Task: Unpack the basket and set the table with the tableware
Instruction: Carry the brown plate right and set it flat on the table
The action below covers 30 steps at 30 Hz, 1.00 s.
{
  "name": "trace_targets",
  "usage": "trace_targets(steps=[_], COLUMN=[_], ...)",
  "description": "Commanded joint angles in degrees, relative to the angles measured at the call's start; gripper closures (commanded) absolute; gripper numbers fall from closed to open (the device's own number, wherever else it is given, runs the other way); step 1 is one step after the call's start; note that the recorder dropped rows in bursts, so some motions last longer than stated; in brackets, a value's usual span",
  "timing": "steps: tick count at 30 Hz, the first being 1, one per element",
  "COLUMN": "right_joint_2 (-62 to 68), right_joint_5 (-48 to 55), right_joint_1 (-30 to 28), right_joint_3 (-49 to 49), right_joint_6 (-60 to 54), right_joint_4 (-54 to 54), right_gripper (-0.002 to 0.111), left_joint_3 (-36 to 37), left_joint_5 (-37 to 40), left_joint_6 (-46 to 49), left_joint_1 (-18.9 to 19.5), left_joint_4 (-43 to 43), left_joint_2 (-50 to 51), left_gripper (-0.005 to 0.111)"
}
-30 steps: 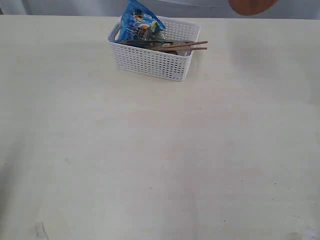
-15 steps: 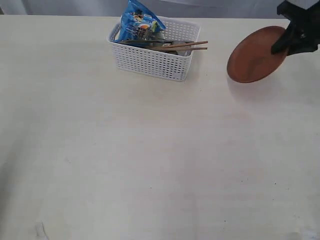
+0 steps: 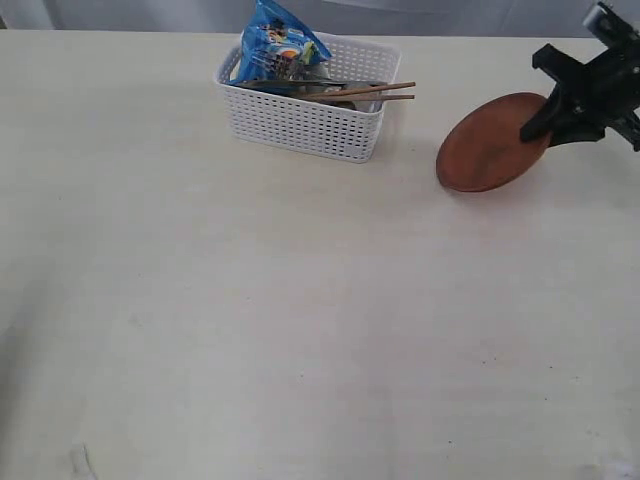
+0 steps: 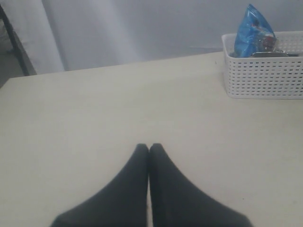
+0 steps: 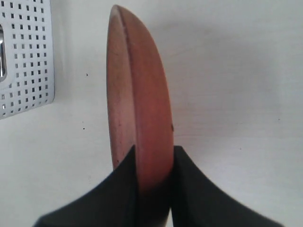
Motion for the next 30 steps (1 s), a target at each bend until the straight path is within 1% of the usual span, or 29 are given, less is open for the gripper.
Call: trace_targets(steps=[1, 3, 5, 6, 17, 20, 22, 26, 30], right_joint_2=[0.57, 0.57, 0.47, 0.47, -0.8, -1.86, -3.31, -6.76, -9.48], right_joint_5=[-1.2, -1.34, -1.43, -1.43, -1.86, -2.0, -1.87, -2.14, -3.51], right_joint_1=[0.1, 0.1, 0.1, 0.1, 0.1, 0.19, 0.79, 4.94, 12.04], right_joint_3=[0.01, 0.01, 0.01, 0.01, -0.31, -2.29, -4.21, -8.93, -13.79], right_joint_6=[-1.08, -0.97, -0.97, -0.97, -0.12, -0.33, -2.9, -9.61, -13.49], right_joint_4=[-2.06, -2.3, -2.43, -2.87, -11.23, -12.04, -11.62, -11.49, -11.83], right_gripper=[0.094, 0.074, 0.06, 0.057, 0.056, 0.056, 0.056, 0.056, 0.056], left_joint_3=[0.16, 0.16, 0.16, 0.16, 0.16, 0.16, 0.16, 0.16, 0.16], left_joint_5=[-0.2, -0.2, -0.2, -0.2, -0.2, -0.2, -0.2, -0.2, -0.2], left_joint_6=[-0.2, -0.2, -0.2, -0.2, -0.2, -0.2, -0.2, -0.2, -0.2], left_joint_1=[-0.38, -0.38, -0.38, -0.38, -0.38, -0.38, -0.38, -0.38, -0.38], left_joint_4=[-0.33, -0.33, -0.33, -0.33, -0.33, -0.33, -0.33, -0.33, -0.33], left_joint_2=[-0.1, -0.1, -0.1, -0.1, -0.1, -0.1, -0.1, -0.1, -0.1], left_gripper=[0.107, 0.107, 0.107, 0.107, 0.107, 0.107, 0.107, 0.107, 0.107])
